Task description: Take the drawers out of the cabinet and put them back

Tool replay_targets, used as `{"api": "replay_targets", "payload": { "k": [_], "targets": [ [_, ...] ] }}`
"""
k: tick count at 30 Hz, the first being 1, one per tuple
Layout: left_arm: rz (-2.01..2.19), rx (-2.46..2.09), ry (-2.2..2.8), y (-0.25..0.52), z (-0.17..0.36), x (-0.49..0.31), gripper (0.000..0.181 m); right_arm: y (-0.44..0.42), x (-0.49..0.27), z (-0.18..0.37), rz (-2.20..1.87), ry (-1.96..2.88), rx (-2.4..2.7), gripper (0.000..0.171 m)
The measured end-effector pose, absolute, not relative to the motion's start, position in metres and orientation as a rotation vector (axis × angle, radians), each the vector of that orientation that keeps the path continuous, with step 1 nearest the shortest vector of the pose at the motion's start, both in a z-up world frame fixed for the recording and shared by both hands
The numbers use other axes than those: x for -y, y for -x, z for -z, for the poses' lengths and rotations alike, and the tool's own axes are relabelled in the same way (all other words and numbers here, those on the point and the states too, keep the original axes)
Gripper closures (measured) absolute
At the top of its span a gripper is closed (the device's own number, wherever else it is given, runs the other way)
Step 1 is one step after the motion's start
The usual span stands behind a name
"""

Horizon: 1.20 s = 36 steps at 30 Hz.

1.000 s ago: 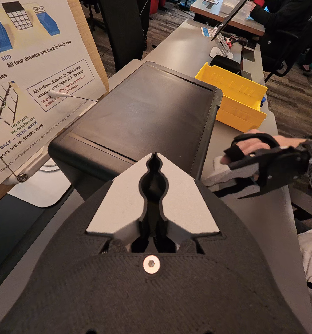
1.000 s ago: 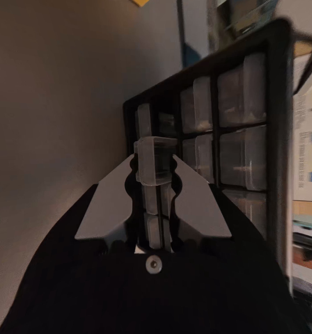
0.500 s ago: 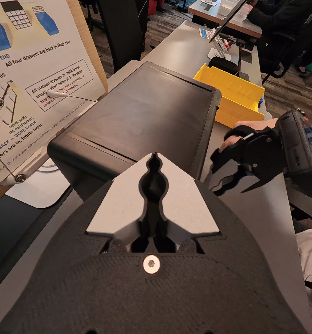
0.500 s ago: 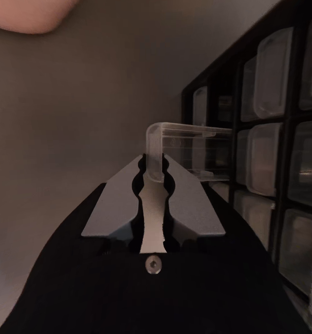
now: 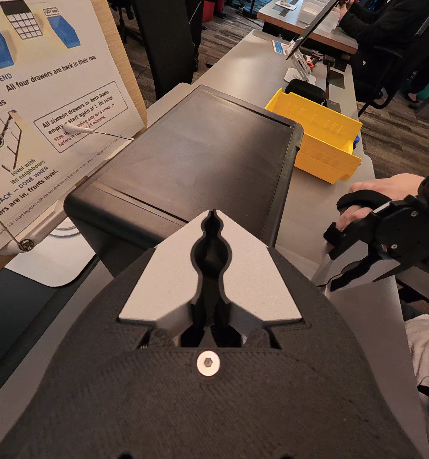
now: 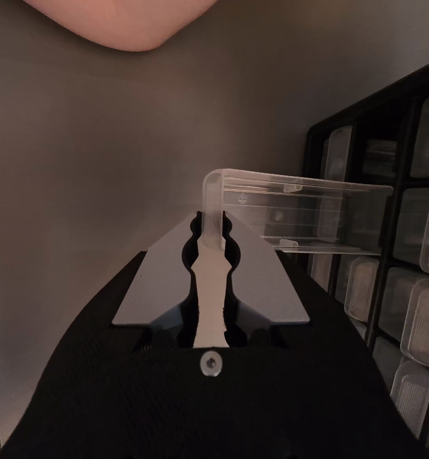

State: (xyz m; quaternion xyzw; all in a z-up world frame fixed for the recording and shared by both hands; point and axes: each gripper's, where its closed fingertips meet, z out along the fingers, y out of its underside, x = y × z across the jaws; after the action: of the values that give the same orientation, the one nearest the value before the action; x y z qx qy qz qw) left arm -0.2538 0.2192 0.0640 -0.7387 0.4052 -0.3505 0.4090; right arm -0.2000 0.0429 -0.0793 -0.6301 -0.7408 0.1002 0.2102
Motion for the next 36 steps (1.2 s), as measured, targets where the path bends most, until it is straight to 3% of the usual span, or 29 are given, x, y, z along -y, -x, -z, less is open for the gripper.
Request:
{"api": "replay_targets", "payload": {
  "k": [10, 15, 20, 24, 27, 32, 36],
  "targets": [
    [0.885, -1.02, 1.861, 0.254, -0.064, -0.219, 0.181, 0.198, -0.021, 0.046, -0.754, 1.825, 2.073, 0.158],
    [0.887, -1.02, 1.859, 0.254, -0.064, -0.219, 0.181, 0.183, 0.005, 0.025, -0.761, 1.818, 2.081, 0.159],
    [0.89, -1.021, 1.858, 0.254, -0.064, -0.219, 0.181, 0.109, 0.017, -0.048, -0.549, 1.819, 1.739, 0.158],
    [0.891, -1.02, 1.858, 0.254, -0.064, -0.219, 0.181, -0.037, -0.043, -0.105, -0.068, 2.036, 0.986, 0.159],
    [0.892, -1.02, 1.858, 0.254, -0.064, -0.219, 0.181, -0.133, -0.073, -0.076, 0.003, 2.266, 0.634, 0.159],
    [0.891, -1.019, 1.858, 0.254, -0.064, -0.219, 0.181, -0.228, -0.103, 0.042, 0.114, 2.595, 0.395, 0.16],
    [0.894, -1.019, 1.858, 0.254, -0.064, -0.219, 0.181, -0.238, -0.12, 0.101, 0.04, 2.639, 0.384, 0.16]
  ]
}}
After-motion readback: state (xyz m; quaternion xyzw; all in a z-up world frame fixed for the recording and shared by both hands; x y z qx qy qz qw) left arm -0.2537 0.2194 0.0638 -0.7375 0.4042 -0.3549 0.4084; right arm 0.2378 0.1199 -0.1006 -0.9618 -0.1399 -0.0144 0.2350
